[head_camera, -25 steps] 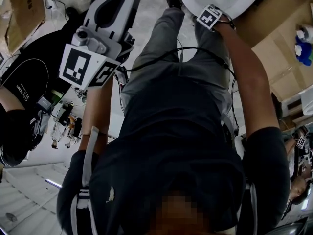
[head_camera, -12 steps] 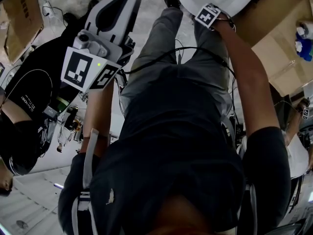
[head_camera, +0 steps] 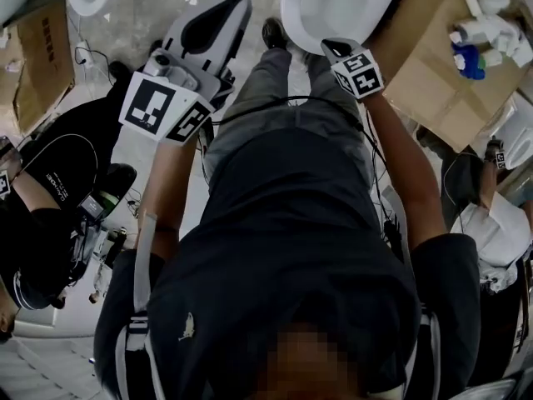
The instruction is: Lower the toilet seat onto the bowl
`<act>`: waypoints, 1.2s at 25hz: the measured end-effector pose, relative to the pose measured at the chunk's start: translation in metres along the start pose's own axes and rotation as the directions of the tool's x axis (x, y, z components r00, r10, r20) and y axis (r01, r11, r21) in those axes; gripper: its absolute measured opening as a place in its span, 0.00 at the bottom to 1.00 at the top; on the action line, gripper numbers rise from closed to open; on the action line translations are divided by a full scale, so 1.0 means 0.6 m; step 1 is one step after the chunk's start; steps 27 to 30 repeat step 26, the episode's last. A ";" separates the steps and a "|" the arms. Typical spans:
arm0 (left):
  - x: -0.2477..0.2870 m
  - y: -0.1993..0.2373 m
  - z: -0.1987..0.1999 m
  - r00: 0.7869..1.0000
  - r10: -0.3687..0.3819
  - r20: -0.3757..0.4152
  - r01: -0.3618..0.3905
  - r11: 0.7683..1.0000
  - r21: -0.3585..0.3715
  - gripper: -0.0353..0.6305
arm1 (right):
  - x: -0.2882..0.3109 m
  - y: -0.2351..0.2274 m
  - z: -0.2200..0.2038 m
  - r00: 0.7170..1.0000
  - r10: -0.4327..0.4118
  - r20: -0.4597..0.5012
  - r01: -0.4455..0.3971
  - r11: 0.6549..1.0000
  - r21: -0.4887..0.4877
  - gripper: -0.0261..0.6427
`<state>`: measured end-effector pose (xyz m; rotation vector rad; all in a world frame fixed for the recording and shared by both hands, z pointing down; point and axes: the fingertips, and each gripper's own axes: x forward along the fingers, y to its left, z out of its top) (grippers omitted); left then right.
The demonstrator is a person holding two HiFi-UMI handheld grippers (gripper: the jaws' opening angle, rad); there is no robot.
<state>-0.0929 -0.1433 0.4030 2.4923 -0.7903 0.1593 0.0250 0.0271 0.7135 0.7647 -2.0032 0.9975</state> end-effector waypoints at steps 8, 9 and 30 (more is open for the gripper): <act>-0.008 -0.038 0.071 0.998 -0.057 0.032 0.055 0.996 0.072 0.06 | -0.248 0.055 0.220 0.915 -0.141 0.378 0.145 0.989 0.017 0.05; -0.007 -0.039 0.078 0.998 -0.059 0.037 0.056 0.995 0.082 0.06 | -0.273 0.062 0.244 0.899 -0.145 0.414 0.156 0.988 0.006 0.05; -0.026 -0.118 0.166 0.984 -0.133 0.119 0.110 0.978 0.177 0.06 | -0.545 0.185 0.415 0.693 -0.101 0.713 0.189 0.981 -0.044 0.05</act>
